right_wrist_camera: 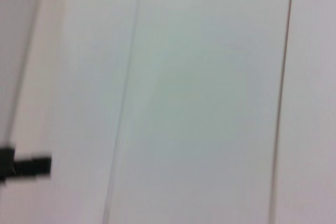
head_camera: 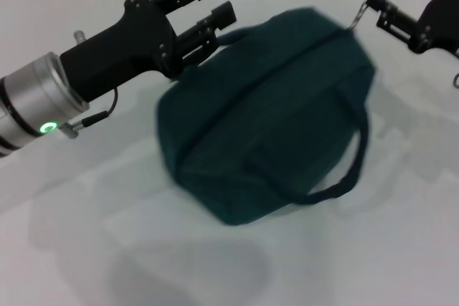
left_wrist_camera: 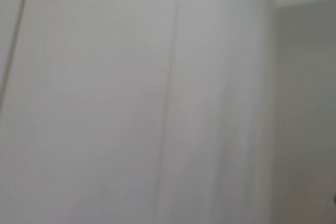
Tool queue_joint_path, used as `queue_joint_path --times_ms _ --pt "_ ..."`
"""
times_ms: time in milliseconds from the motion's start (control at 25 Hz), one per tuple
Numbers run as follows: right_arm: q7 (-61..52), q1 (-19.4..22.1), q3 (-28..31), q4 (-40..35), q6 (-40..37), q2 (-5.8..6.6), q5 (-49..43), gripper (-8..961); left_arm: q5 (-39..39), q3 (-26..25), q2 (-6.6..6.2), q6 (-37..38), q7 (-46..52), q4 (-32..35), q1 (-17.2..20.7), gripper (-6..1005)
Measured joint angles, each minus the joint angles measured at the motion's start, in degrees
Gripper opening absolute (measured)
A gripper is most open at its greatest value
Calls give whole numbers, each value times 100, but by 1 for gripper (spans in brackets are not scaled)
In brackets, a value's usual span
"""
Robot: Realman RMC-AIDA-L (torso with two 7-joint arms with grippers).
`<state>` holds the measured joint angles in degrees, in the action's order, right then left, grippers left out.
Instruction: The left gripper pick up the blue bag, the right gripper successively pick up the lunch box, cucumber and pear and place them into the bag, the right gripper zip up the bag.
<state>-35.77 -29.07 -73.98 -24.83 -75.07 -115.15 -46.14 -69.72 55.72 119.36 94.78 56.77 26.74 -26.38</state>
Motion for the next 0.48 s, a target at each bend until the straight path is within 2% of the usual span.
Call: queue_joint_path --times_ms 120,200,360,480 --pt "-292 -50 -92 -201 -435 97 -215 567 -27 16 -4 242 -141 -22 44 414" --pt "-467 -139 -159 -324 -765 156 -796 655 -41 39 18 380 -411 -97 182 457" --pt "-475 -275 -173 -413 -1453 107 -1754 814 48 34 38 629 -1036 -546 388 646" --pt "-388 -225 -148 -560 -1616 20 -2000 813 92 38 33 768 -1334 -775 471 760"
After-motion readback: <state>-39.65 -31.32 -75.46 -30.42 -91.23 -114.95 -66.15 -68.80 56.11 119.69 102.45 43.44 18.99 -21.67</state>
